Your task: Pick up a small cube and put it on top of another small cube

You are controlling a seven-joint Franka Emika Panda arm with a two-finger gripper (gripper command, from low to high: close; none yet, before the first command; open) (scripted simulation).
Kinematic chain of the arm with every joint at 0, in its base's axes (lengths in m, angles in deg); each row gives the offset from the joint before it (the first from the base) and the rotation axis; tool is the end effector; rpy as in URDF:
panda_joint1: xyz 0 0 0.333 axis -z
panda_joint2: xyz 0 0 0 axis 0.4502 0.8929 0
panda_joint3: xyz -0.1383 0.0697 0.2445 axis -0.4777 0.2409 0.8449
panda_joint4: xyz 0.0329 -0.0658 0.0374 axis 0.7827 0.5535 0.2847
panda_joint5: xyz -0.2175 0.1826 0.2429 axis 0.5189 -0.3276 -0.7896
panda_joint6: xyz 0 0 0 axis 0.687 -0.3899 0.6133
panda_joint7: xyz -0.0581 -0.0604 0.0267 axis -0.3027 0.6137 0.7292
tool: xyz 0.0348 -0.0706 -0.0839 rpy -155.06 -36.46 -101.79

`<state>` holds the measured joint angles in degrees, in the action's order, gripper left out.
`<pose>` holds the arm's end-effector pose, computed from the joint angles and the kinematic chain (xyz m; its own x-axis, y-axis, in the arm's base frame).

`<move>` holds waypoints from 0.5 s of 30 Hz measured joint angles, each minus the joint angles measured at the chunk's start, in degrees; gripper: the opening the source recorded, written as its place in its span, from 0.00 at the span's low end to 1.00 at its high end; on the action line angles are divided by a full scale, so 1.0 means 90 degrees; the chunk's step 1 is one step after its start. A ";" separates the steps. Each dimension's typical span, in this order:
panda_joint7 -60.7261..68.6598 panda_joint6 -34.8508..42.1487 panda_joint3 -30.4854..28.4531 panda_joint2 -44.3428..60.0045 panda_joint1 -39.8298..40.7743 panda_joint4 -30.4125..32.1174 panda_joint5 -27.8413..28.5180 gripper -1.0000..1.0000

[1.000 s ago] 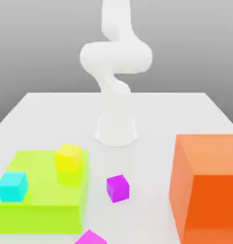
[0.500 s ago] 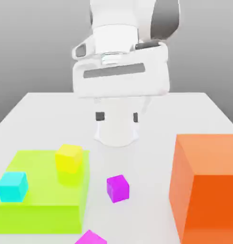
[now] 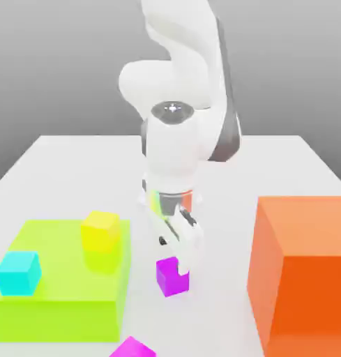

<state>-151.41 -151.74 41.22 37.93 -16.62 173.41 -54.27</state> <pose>0.3268 0.0040 0.1476 -0.3853 -0.9228 -0.0030 -0.9228 0.3853 -0.0017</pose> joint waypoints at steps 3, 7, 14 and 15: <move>-0.0303 -0.0566 -0.0726 0.0683 -0.0644 -0.0114 0.0376 0.50; -0.0352 -0.0707 -0.0860 0.0841 -0.0770 -0.0139 0.0429 0.00; -0.0081 -0.0259 -0.0447 0.0295 -0.0434 -0.0047 0.0096 0.00; 0.0082 -0.0081 -0.0332 0.0074 -0.0379 -0.0007 -0.0128 0.00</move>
<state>-150.67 -152.46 38.23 38.60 -20.03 173.35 -55.42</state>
